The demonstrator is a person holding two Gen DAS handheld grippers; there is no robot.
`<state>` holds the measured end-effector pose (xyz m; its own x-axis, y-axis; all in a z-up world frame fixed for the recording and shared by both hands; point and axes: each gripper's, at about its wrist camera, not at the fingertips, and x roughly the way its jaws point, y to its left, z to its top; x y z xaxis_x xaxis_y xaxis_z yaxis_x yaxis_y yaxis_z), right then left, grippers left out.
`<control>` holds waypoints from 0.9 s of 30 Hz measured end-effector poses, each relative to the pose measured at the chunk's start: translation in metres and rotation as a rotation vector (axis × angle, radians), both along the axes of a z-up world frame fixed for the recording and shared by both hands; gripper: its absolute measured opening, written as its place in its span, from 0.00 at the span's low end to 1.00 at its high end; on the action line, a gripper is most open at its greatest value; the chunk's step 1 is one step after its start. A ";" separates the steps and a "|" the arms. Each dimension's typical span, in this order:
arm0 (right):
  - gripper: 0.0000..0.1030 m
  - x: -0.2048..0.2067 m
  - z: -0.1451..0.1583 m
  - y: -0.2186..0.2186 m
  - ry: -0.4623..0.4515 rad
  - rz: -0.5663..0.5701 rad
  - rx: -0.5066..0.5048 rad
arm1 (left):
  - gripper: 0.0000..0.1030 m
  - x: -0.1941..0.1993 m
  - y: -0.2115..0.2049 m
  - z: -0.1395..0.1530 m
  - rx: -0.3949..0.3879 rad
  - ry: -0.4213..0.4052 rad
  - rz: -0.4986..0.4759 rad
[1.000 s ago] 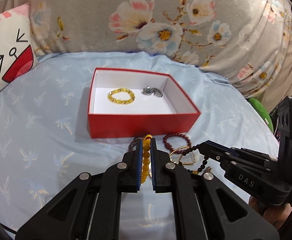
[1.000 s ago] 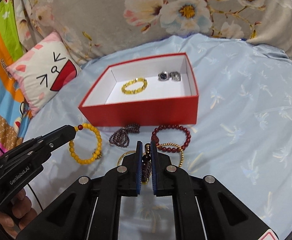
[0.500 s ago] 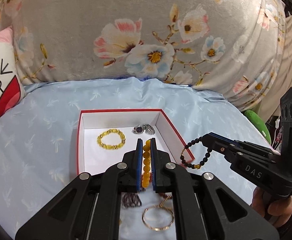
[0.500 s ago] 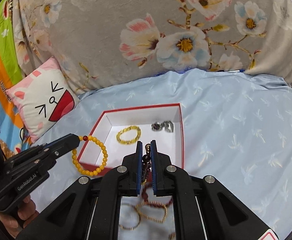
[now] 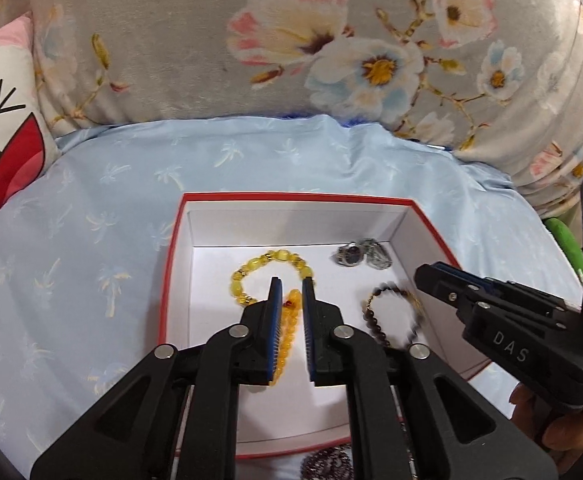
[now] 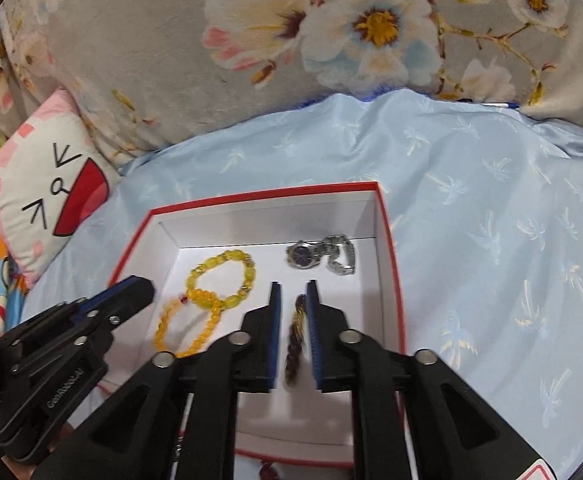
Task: Organize jewelry
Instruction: 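Lower both bracelets into the red box and open both tools, then grasp the dark garnet bead bracelet with the left tool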
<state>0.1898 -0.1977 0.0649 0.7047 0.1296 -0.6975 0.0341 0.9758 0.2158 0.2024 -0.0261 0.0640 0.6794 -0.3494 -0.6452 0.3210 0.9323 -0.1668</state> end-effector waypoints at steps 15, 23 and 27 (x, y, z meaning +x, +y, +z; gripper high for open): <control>0.36 -0.101 0.000 -0.003 -0.025 -0.030 -0.008 | 0.34 -0.075 0.024 -0.004 0.023 -0.041 0.046; 0.36 -0.150 -0.009 0.006 0.000 -0.016 0.006 | 0.41 -0.122 0.030 -0.006 0.063 -0.076 0.061; 0.36 -0.165 -0.017 0.007 0.023 -0.017 0.014 | 0.41 -0.137 0.032 -0.015 0.065 -0.057 0.055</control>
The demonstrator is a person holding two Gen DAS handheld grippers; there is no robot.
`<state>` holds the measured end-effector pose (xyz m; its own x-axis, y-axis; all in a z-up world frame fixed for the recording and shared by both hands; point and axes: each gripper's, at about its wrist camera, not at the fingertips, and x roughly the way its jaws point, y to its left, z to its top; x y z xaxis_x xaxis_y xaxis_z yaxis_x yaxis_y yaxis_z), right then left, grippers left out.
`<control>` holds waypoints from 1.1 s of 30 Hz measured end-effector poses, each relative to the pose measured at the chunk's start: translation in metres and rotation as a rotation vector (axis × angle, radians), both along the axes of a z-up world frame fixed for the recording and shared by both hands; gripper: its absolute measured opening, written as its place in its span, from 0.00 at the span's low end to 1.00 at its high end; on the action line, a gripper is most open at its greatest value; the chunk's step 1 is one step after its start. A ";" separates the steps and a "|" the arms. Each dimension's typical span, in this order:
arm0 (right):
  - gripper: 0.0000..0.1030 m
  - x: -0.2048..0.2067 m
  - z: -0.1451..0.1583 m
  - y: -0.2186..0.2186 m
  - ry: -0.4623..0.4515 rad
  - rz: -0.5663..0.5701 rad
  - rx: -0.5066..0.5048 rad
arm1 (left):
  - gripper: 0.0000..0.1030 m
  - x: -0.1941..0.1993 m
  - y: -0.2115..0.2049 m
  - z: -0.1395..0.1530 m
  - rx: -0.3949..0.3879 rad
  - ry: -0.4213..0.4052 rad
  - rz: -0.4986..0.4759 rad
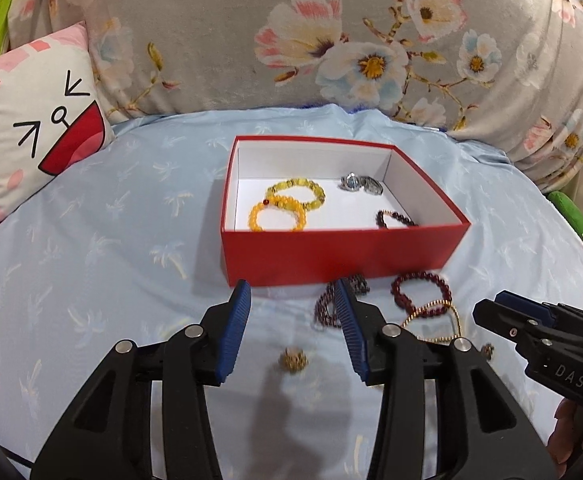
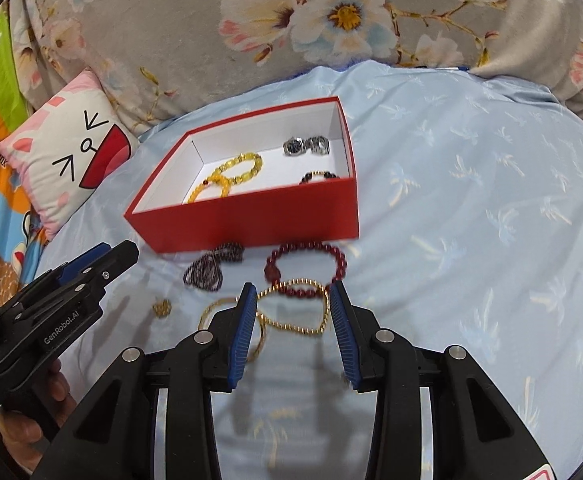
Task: Organize jewelry
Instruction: 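Grasp the dark garnet bead bracelet with the left tool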
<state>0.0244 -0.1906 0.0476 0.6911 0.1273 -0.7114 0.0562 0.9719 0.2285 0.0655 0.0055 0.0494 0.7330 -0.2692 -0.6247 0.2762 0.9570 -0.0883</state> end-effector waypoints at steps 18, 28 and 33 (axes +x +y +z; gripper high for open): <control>0.36 -0.012 -0.014 -0.014 0.038 -0.032 0.027 | 0.50 0.038 -0.047 -0.040 0.002 0.134 -0.064; 0.36 -0.005 -0.020 -0.018 0.058 -0.037 0.038 | 0.09 0.040 -0.040 -0.044 -0.041 0.165 -0.074; 0.36 -0.006 -0.019 -0.016 0.055 -0.034 0.035 | 0.08 0.029 -0.028 -0.030 -0.070 0.144 -0.062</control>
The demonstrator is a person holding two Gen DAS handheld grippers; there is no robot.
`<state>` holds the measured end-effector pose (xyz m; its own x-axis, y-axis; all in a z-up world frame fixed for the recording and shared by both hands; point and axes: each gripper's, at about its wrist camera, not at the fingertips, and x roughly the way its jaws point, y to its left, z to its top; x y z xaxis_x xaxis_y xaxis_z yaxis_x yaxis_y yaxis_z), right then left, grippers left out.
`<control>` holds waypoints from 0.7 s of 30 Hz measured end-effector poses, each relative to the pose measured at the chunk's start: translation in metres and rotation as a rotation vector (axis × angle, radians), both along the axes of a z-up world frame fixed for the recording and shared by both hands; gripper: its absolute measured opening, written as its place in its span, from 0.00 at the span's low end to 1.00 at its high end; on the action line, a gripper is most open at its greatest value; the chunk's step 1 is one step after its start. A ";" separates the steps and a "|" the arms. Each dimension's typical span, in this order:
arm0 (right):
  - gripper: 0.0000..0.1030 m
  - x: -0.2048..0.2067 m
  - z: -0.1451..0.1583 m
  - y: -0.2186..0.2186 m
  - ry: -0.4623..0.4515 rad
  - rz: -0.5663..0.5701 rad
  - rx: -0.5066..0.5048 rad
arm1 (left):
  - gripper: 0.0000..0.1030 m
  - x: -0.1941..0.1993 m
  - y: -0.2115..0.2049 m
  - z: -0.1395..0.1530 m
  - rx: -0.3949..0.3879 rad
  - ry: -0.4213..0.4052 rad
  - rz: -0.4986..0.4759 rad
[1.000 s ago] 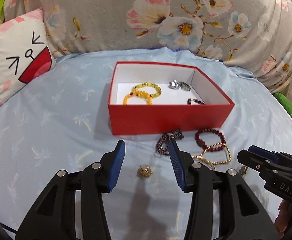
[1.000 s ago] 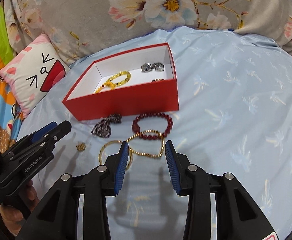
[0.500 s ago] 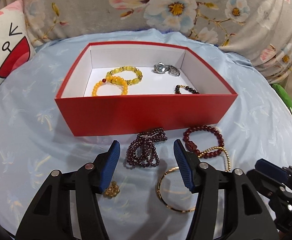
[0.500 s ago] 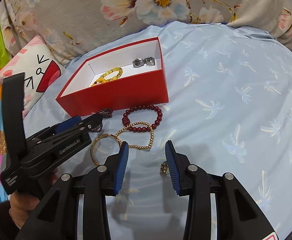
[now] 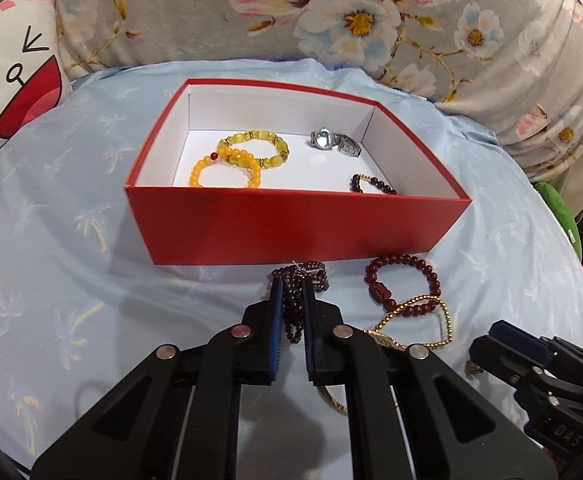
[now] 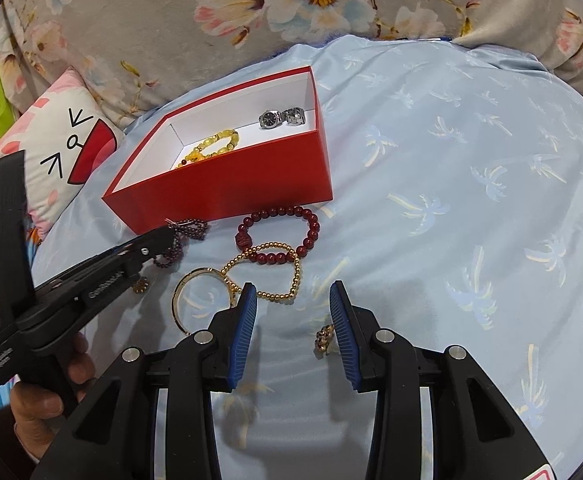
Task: Organize jewelry
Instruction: 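Grasp the dark garnet bead bracelet with the left tool, then grasp and lift the gold bangle with the right tool while the left tool holds the garnet bracelet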
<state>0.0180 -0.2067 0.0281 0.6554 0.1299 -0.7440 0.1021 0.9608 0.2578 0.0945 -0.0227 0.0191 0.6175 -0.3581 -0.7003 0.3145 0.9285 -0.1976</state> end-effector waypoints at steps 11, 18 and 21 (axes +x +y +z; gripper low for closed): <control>0.36 -0.005 0.005 0.008 -0.011 0.008 0.004 | 0.09 -0.044 0.029 0.017 -0.023 -0.028 -0.008; 0.36 -0.009 0.003 0.015 -0.004 0.022 0.009 | 0.09 -0.065 0.042 0.013 -0.032 -0.007 -0.018; 0.36 -0.011 0.002 0.020 -0.001 0.031 0.003 | 0.09 -0.073 0.043 0.009 -0.029 -0.004 -0.024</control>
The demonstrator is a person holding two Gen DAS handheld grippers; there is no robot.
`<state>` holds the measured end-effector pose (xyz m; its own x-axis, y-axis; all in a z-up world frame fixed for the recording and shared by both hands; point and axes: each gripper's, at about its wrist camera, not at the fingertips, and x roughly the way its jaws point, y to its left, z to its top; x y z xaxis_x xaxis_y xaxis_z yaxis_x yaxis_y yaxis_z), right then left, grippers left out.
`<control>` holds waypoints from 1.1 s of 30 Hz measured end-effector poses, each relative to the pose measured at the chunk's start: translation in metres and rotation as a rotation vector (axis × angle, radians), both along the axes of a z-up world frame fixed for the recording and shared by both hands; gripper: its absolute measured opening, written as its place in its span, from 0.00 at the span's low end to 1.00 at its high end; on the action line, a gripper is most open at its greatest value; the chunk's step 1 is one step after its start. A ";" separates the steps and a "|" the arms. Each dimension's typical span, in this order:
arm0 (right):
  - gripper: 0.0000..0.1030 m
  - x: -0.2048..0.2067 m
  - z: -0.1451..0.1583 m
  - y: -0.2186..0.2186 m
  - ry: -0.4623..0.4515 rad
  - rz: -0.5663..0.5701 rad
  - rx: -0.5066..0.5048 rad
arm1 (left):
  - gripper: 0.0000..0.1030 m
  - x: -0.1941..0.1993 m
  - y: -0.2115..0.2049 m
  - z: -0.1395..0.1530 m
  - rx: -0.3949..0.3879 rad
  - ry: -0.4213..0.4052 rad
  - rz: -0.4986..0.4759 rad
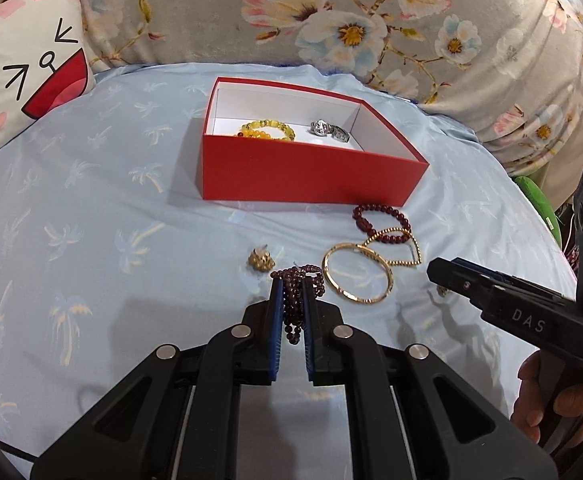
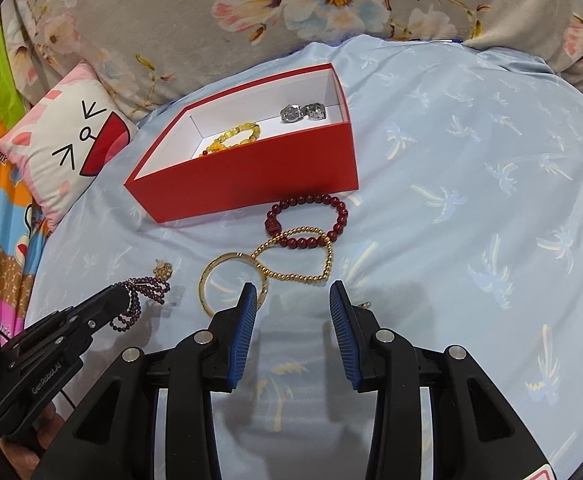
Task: Organize jewelry
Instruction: 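Grasp and lift the gold bangle with the right tool while the left tool holds the garnet bracelet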
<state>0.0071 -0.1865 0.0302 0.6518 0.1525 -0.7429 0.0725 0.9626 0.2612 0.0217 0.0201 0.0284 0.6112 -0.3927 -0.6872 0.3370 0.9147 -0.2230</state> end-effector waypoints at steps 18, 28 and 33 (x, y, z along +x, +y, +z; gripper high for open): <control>0.37 0.017 -0.023 0.030 0.059 0.061 0.001 | 0.09 -0.004 0.007 -0.026 0.041 0.021 0.035; 0.57 0.030 -0.025 0.061 0.038 0.078 -0.143 | 0.09 0.002 0.017 -0.032 -0.010 0.062 0.049; 0.55 0.035 -0.027 0.071 0.029 0.081 -0.211 | 0.09 0.002 0.017 -0.032 -0.019 0.065 0.049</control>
